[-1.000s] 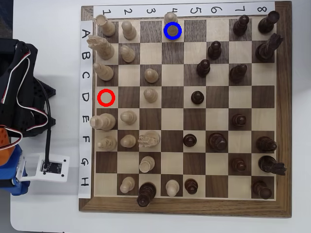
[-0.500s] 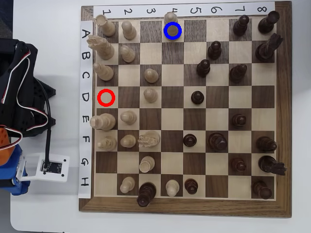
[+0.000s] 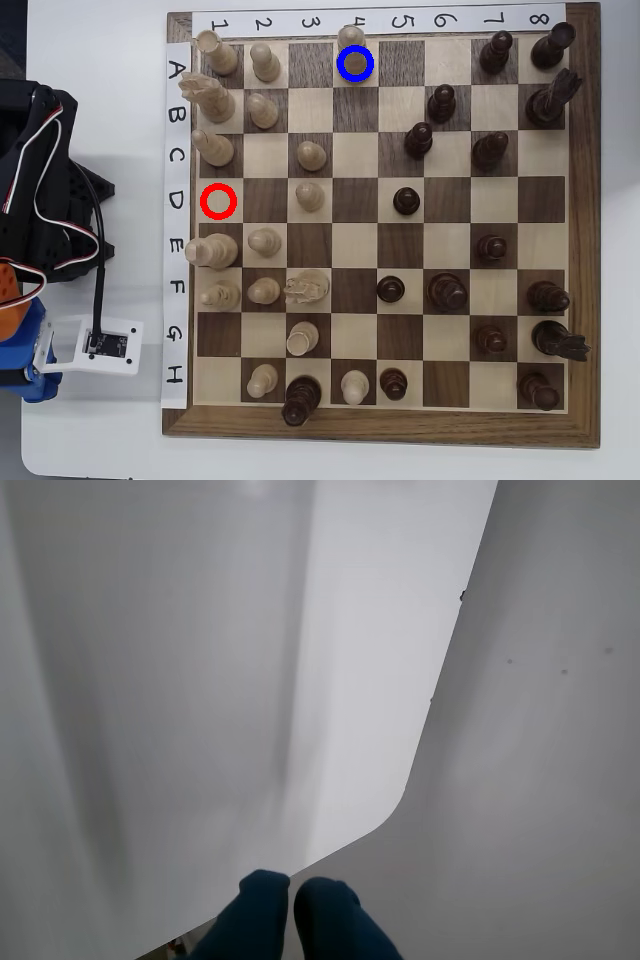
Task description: Move the piece to destination
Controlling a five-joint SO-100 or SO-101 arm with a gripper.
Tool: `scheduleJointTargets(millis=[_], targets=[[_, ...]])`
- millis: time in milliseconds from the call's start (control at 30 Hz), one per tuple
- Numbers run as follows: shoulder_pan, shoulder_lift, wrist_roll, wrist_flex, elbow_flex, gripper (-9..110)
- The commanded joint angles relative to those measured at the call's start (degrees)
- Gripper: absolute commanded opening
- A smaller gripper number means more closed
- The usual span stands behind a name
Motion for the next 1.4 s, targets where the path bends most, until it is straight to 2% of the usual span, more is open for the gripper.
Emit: scheduleJointTargets(millis=[0, 1367], targets=[[0.70, 3.43, -0.44, 0.53, -0.97, 0], [4.83, 3.43, 2.64, 0.44, -0.97, 0]])
